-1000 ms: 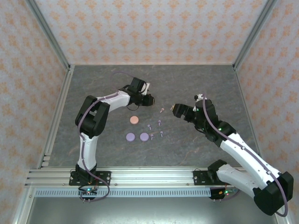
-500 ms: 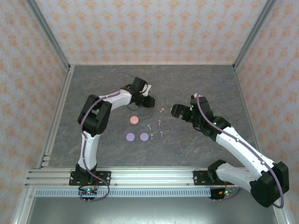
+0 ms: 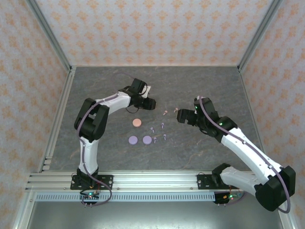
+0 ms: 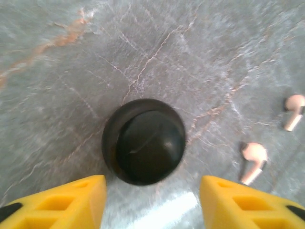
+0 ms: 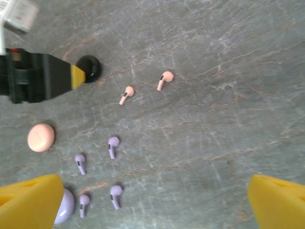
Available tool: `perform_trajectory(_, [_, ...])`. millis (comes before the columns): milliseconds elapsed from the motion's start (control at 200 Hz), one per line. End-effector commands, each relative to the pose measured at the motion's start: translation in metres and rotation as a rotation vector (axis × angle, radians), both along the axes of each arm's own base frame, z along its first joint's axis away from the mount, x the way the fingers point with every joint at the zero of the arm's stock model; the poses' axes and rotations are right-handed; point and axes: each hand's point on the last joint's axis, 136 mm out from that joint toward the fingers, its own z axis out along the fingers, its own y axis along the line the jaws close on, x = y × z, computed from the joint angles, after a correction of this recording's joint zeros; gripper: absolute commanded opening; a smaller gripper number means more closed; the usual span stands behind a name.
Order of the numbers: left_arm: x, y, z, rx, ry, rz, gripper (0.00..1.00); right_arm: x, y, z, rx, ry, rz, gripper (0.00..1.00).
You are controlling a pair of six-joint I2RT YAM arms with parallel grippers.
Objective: Insert wireless bluetooth earbuds into charging case
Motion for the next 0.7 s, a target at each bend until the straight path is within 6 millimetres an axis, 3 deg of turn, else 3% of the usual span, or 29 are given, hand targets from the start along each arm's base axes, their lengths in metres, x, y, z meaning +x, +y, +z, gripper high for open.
perform_trajectory(0, [0.005,0.011,0.064,-0.019,-0.171,0.018,0.60,-0.014,-0.022,0.006,-0.134,0.016,0.024,0.99])
perform_trajectory(110, [-0.006,0.018,0.086,-0.023,-0.224,0.019,0.66,-0.018,-0.016,0.007,-0.105,0.034,0.051,0.97])
perform_trajectory(250, [-0.027,0.029,0.111,-0.048,-0.293,0.039,0.67,-0.020,0.010,0.005,-0.031,0.058,0.118,0.92])
perform_trajectory(440, [-0.068,0.057,0.141,-0.093,-0.391,0.130,0.72,-0.023,0.039,-0.009,-0.157,0.124,0.215,0.89])
perform_trajectory(576, [-0.091,0.083,0.142,-0.110,-0.411,0.224,0.80,-0.026,0.084,-0.031,-0.211,0.184,0.332,0.83])
perform_trajectory(696, [-0.099,0.107,0.134,-0.190,-0.382,0.315,0.85,-0.035,0.127,-0.050,-0.295,0.210,0.480,0.81])
